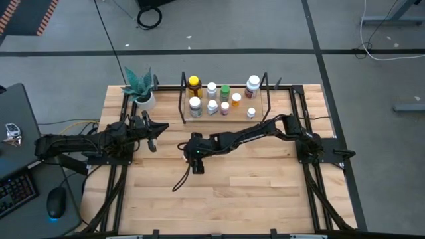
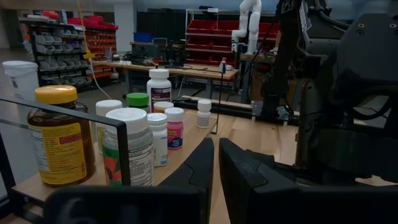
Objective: Pick and place medicine bottles onto shelf by color
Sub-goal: Put the orange pill bottle on the shelf
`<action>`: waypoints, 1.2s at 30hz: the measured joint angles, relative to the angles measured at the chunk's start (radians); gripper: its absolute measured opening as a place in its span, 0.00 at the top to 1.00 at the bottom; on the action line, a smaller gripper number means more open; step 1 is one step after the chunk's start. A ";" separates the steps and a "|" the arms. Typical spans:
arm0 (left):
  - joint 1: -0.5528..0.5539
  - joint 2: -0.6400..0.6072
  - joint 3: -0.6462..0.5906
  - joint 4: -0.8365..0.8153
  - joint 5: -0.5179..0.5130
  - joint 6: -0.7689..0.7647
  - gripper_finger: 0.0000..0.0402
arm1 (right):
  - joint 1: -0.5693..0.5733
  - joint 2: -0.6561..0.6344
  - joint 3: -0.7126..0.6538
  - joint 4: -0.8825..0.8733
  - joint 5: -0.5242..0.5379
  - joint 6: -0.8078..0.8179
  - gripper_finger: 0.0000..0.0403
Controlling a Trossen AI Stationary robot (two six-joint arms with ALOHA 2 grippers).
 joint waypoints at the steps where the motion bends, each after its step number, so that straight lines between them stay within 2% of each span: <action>1: 0.000 0.000 0.000 0.000 0.000 0.000 0.92 | 0.000 0.000 0.000 0.000 0.000 0.000 0.39; 6: 0.000 0.000 0.000 0.000 0.000 0.000 0.90 | 0.000 0.000 0.000 0.000 0.002 0.000 0.42; 20: 0.000 0.000 0.000 0.000 0.000 0.000 0.93 | -0.025 -0.002 0.001 -0.014 0.002 0.018 0.42; 29: 0.000 0.000 0.000 0.000 0.000 0.000 0.90 | -0.033 -0.040 0.001 -0.100 0.027 0.026 0.42; 36: 0.000 0.000 0.000 0.000 0.000 0.000 0.92 | -0.041 -0.053 0.001 -0.128 0.040 0.040 0.43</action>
